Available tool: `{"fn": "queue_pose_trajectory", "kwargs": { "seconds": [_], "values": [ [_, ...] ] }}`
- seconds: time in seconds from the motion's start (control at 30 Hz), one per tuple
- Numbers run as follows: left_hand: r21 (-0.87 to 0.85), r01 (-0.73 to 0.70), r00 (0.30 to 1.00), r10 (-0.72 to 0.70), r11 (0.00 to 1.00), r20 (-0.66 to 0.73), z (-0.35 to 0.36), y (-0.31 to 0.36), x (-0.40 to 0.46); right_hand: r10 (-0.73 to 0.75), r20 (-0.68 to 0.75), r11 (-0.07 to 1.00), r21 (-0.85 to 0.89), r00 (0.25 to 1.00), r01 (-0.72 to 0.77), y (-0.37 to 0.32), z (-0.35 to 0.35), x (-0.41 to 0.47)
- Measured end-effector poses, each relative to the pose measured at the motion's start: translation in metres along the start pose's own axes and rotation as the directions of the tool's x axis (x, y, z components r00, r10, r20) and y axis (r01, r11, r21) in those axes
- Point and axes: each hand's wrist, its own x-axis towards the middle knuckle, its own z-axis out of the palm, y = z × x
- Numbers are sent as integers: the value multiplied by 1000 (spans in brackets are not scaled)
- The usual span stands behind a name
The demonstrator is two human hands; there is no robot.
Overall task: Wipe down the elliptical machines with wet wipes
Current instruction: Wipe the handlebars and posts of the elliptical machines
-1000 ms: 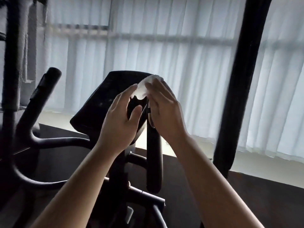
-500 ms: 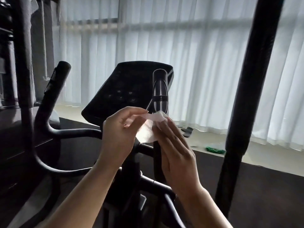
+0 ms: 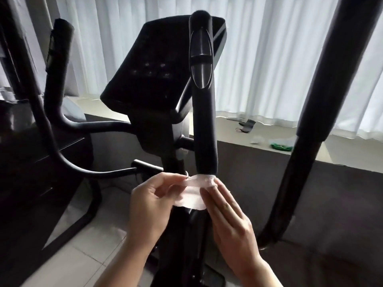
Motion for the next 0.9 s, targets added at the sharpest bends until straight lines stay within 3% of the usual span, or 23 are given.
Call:
{"fn": "queue_pose_trajectory", "kwargs": {
  "seconds": [0.07, 0.13, 0.33, 0.47, 0.63, 0.77, 0.83, 0.9],
  "values": [
    [100, 21, 999, -24, 995, 31, 1, -7, -7, 55, 34, 998, 19, 998, -56, -3, 5, -22],
    [108, 5, 999, -10, 994, 50, 1, -4, -9, 87, -68, 992, 99, 994, -80, -12, 4, -25],
    [70, -201, 976, 206, 977, -69, -7, 33, 16, 232, -318, 962, 218, 919, -167, -17, -21, 95],
    [148, -251, 967, 254, 957, -2, -1, 39, 27, 371, -258, 882, 398, 892, -252, -18, -6, 131],
    [215, -297, 955, 288, 931, 71, 8, 28, 19, 372, -312, 899, 358, 874, -254, -23, 4, 77],
    [243, -339, 941, 328, 909, 87, 16, 16, 10, 355, -248, 912, 305, 901, -275, -18, 10, 31],
    [246, -339, 941, 328, 908, 88, 21, 12, 8, 434, -177, 873, 325, 883, -364, -14, 13, 16],
    [266, -355, 935, 339, 896, 106, 24, 12, 8, 570, -105, 784, 363, 815, -503, -10, 14, 12]
  ]
}}
